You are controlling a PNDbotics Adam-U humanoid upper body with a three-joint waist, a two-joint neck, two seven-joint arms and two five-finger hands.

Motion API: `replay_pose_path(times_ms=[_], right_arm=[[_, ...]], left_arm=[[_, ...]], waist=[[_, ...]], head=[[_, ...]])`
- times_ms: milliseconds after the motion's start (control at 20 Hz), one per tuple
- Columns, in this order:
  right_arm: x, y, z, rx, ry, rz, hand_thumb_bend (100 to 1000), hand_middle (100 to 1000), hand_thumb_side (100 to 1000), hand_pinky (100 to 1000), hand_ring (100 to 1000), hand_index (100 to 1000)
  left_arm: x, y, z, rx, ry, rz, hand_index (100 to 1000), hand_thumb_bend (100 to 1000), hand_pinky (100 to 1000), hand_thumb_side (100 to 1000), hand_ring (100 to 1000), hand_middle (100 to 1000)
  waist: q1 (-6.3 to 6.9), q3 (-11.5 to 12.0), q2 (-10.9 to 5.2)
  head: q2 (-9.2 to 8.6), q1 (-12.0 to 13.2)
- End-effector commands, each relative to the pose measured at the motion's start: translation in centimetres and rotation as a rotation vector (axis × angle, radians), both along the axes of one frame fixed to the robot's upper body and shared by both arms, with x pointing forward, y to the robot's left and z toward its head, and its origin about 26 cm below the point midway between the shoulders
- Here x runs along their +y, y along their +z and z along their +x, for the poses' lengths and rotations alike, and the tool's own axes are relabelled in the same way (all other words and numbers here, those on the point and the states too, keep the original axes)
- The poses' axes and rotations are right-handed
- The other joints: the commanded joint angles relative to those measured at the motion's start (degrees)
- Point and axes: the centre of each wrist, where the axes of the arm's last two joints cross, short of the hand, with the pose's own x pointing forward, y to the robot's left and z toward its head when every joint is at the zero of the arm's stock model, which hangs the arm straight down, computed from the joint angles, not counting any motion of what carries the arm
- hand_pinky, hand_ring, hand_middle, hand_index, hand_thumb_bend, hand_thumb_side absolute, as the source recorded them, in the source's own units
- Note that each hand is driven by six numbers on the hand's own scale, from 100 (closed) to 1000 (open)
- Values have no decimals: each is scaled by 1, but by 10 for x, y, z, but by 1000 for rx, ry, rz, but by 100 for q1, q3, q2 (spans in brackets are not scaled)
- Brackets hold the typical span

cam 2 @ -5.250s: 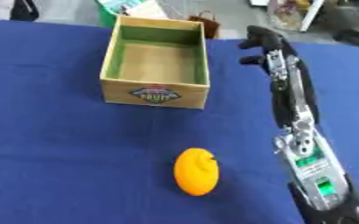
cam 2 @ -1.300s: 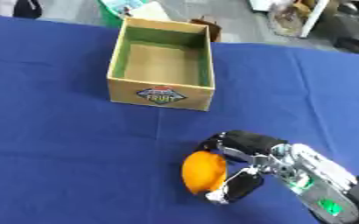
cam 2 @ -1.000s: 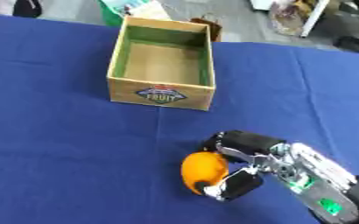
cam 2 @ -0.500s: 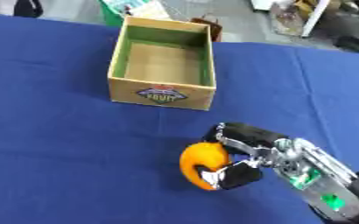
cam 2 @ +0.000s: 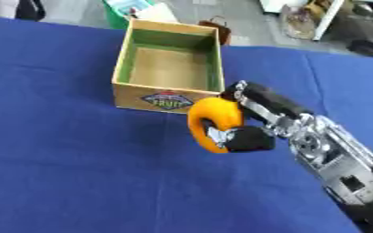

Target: Pick up objects on the table and place them in the box.

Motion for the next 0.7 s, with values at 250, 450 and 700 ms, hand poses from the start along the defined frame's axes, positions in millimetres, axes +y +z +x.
replay_pose_path(times_ms=[250, 450, 700], right_arm=[[11, 75, 0, -273, -98, -60, 100, 413, 590, 662, 693, 559], [26, 107, -2, -297, -149, -92, 100, 408, 580, 656, 691, 554], [40, 134, 5, -272, -223, -105, 100, 410, 570, 663, 699, 555]], left_arm=[[-1, 7, -3, -26, -11, 15, 656, 100, 467, 806, 386, 417], [-1, 6, -3, -19, -15, 15, 655, 100, 467, 807, 385, 417], [-1, 5, -4, -14, -19, 21, 655, 100, 467, 806, 384, 416]], waist=[[94, 41, -143], [105, 85, -154], [94, 116, -143]], head=[[-12, -85], [4, -145], [12, -196]])
